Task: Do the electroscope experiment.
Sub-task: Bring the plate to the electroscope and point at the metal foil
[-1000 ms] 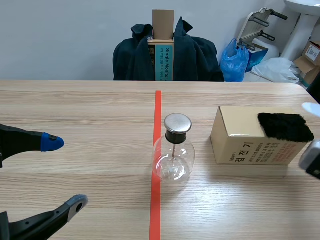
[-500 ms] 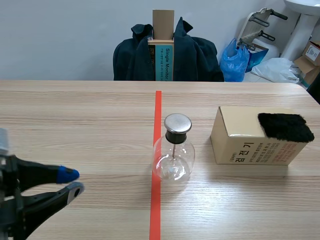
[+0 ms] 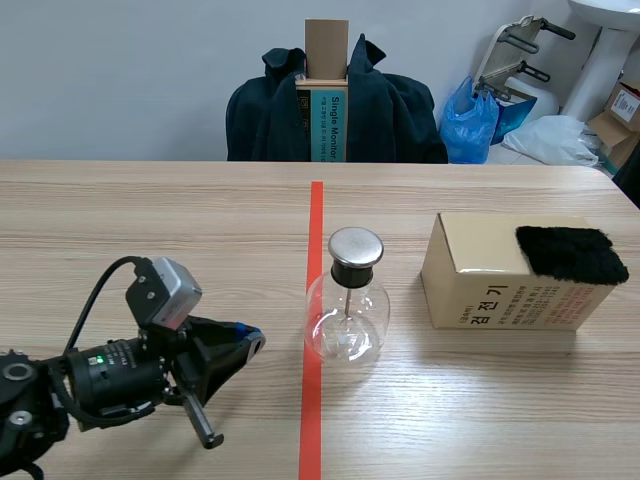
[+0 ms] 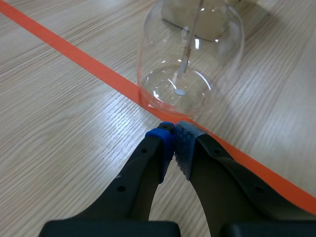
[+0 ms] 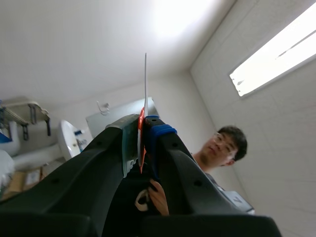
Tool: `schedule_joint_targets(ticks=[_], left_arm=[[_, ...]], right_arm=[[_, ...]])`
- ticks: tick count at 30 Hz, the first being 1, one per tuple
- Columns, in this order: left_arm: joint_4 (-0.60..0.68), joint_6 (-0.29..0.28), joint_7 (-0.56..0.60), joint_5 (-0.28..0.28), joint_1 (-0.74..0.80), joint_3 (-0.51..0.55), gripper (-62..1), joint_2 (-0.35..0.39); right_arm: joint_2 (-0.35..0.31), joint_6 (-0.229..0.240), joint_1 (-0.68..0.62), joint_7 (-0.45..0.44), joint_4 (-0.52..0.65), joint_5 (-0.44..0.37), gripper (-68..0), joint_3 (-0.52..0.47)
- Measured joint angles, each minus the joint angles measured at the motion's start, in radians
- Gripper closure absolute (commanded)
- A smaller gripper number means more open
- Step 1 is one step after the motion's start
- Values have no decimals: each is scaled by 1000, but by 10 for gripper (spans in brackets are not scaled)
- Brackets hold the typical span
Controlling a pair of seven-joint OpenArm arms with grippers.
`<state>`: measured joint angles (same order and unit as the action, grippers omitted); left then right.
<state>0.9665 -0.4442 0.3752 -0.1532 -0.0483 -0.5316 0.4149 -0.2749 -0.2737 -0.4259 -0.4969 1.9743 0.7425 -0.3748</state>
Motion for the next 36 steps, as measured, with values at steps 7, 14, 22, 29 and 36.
schedule_joint_targets(ticks=[7,14,22,29,36], left_arm=[[-87,26,64,52,-25,-33,-17,-56],[-93,70,64,52,-32,-44,-17,-72],[-93,70,64,52,-32,-44,-17,-71],[-93,70,64,52,-32,-44,-17,-71],[-93,69,64,52,-32,-44,-17,-71]], right_arm=[[0,1,51,60,-3,94,-8,192],[-5,2,62,64,-100,236,-8,381],[-5,2,62,6,-299,336,-8,469],[-5,2,62,-47,-401,374,-8,469],[-5,1,62,-106,-442,425,-8,469]])
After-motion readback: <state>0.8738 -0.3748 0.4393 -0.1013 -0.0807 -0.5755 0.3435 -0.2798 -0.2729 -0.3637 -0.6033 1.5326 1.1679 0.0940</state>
